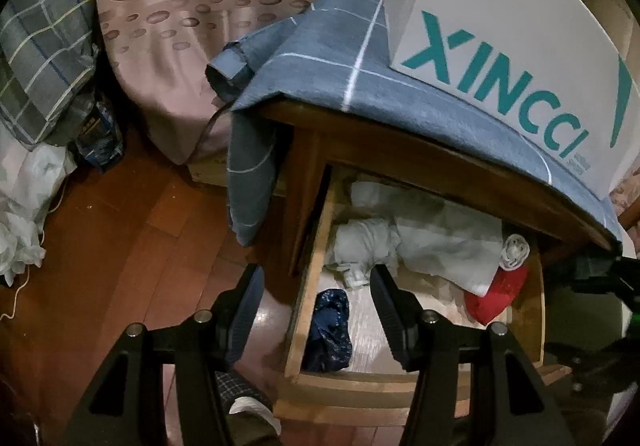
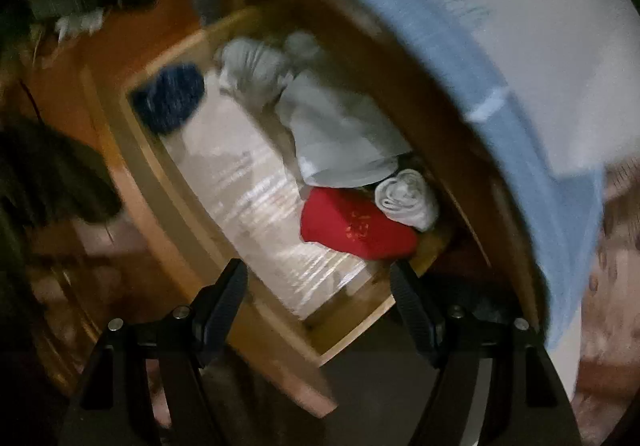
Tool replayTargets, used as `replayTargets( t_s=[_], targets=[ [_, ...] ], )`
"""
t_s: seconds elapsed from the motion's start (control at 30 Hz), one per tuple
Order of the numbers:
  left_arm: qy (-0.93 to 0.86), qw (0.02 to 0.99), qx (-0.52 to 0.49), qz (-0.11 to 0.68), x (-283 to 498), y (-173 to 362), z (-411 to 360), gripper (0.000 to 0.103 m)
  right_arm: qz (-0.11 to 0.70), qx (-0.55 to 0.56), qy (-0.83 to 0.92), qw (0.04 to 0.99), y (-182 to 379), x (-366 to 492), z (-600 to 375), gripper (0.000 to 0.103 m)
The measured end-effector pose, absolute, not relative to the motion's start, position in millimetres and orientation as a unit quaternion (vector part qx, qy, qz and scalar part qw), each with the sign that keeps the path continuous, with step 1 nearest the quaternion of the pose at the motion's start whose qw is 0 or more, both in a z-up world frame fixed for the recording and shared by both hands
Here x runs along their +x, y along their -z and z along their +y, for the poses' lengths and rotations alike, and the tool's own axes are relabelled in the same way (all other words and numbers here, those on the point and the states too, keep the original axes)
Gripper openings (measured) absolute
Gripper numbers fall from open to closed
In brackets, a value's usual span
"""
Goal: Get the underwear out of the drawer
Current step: 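Move the empty right tool back down into the drawer, then grasp the red underwear with the right tool and lift it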
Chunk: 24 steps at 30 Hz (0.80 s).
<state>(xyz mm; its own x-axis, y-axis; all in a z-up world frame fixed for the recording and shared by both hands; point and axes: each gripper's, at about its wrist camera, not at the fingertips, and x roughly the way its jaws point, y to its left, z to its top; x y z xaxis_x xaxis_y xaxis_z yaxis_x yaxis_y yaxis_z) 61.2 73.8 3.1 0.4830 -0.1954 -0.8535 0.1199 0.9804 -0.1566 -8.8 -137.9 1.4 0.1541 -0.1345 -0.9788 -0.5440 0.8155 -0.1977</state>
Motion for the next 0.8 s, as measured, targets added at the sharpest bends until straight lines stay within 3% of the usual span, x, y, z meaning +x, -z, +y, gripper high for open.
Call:
replayTargets(
  t_s=[0.13, 0.6, 0.8],
  targets=[
    [0.083, 0.859, -0.051, 0.503, 64.2, -1.6, 80.9, 0.057, 0.636, -0.333, -0.171, 0.675, 30.6, 1.3, -136.0, 0.062],
    [0.085, 0.842, -0.057, 0.529, 70.7, 9.5, 80.5, 0.057, 0.614, -0.470, -0.207, 0.599, 114.3, 2.2, -142.9, 0.061],
    [0.084, 0.838, -0.053, 0.537, 71.7, 14.1, 76.6, 0.057, 0.614, -0.468, -0.207, 0.600, 131.5, 13.1, -146.6, 0.062]
  ],
)
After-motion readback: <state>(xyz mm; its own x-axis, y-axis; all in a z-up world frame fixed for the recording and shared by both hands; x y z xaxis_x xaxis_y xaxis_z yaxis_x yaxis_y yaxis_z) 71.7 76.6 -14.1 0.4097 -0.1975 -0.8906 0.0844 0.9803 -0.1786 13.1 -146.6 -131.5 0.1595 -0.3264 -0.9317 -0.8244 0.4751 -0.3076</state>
